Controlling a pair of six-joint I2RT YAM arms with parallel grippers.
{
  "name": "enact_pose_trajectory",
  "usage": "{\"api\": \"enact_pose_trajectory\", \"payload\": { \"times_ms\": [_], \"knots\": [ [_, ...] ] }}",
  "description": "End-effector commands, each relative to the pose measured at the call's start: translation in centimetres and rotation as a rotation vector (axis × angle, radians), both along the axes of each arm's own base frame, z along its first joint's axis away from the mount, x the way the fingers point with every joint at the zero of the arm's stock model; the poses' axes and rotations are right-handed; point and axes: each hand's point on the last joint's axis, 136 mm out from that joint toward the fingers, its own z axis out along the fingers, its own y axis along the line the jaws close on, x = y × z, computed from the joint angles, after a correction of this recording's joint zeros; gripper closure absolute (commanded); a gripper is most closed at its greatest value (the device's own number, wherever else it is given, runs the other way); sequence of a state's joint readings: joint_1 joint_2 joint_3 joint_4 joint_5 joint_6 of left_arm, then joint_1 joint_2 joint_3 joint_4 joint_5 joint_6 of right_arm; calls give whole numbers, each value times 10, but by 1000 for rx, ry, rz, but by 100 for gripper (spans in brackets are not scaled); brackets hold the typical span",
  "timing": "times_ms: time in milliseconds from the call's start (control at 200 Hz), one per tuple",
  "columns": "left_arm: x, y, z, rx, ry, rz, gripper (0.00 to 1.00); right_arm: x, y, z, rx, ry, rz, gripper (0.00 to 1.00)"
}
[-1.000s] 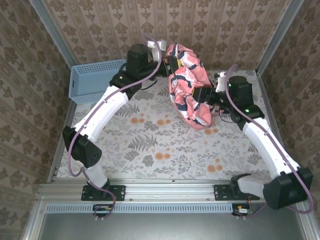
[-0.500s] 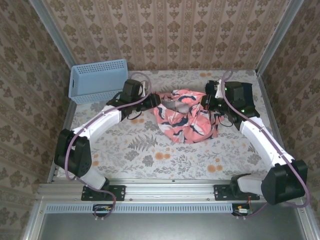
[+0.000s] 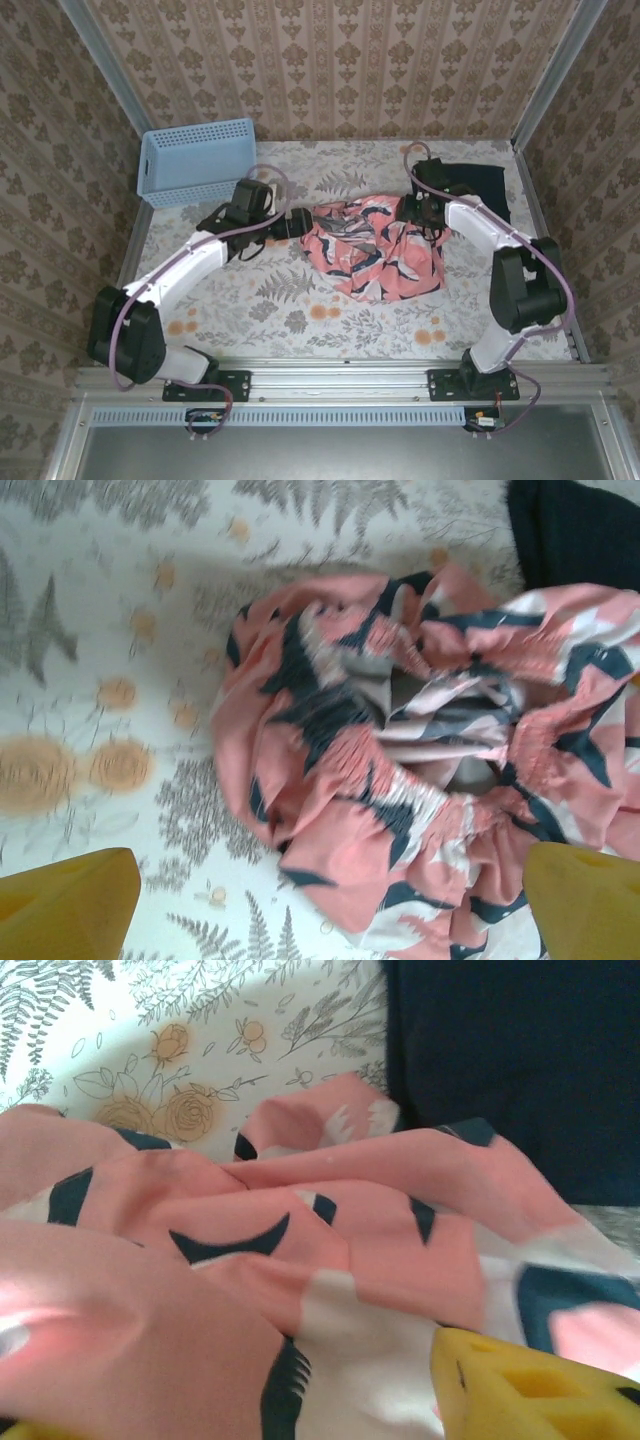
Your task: Fold and stack the mixed laundry pile
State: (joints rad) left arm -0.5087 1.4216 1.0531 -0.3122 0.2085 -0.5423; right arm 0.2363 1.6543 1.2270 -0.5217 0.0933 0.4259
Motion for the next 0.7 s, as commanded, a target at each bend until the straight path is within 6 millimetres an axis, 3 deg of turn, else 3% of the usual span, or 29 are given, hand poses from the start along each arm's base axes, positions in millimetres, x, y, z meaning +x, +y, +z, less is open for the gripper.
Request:
{"api": "enact_pose_trajectory", "payload": {
  "times_ms": [0,90,180,315,390,495,585,695],
  "knots": [
    [24,-17,17,31,-93,-95,3,-34,-2,47,-179,-77,24,40],
    [42,-33,16,32,-116,-137,11,-50,24,49,-115,-90,72,40],
    [57,-39,0,82,-90,-149,16,-53,47,44,-89,-90,113,40],
    [59,-34,-37,187,23,-152,17,-37,89,31,-57,-90,199,40],
    [55,-30,-54,222,66,-149,16,-22,101,18,-74,-82,213,40],
    [48,-26,-72,242,110,-142,17,0,95,1,-188,-66,182,38],
    [42,-25,-87,240,149,-140,27,11,84,-15,-298,-35,152,38],
    [33,-27,-100,235,197,-153,41,21,71,-19,-379,-18,111,42]
  ]
}}
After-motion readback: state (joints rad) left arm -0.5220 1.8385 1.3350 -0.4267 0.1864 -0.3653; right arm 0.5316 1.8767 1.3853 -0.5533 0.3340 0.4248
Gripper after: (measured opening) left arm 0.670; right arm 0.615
